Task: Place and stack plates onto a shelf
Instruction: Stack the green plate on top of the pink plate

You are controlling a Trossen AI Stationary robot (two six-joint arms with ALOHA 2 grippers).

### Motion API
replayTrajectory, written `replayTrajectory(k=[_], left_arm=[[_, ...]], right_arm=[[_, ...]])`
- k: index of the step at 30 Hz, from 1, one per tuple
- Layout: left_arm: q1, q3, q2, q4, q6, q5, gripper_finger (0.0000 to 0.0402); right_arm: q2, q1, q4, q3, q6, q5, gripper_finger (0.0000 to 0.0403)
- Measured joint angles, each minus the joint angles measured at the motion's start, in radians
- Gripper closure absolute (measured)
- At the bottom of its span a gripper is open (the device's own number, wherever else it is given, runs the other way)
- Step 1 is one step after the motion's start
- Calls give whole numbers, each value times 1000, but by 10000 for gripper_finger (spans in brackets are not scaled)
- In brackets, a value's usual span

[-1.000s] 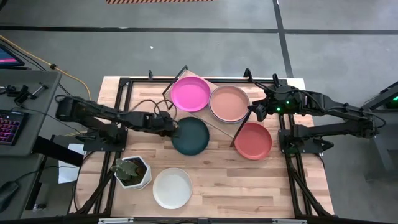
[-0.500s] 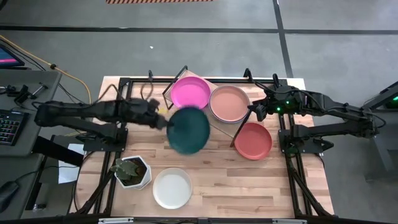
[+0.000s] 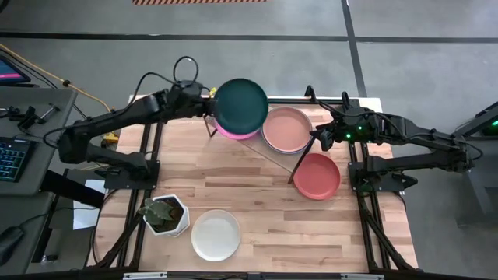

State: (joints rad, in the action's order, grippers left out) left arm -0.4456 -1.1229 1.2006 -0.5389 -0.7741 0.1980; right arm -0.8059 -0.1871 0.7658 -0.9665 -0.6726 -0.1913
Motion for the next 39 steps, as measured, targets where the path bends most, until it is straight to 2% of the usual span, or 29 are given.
replayTrajectory(k=[4,9,20,24,34,39], left_arm=[[-26,-1,39,-43,3,-41,401],[-26,0,74,-73,-2,-11,399],[-26,-1,83,-62,35,22,359],[-26,-1,83,-62,36,18,340],[-25,-1,80,-36,46,-94,274],[-25,-1,58,-64,63,-68,258]], right_arm=[[0,0,0,0,0,0,210],[0,0,0,0,0,0,210],[0,0,0,0,2,0,210],[0,0,0,0,3,-1,210],[0,0,0,0,0,-1,210],[0,0,0,0,-5,-1,210]])
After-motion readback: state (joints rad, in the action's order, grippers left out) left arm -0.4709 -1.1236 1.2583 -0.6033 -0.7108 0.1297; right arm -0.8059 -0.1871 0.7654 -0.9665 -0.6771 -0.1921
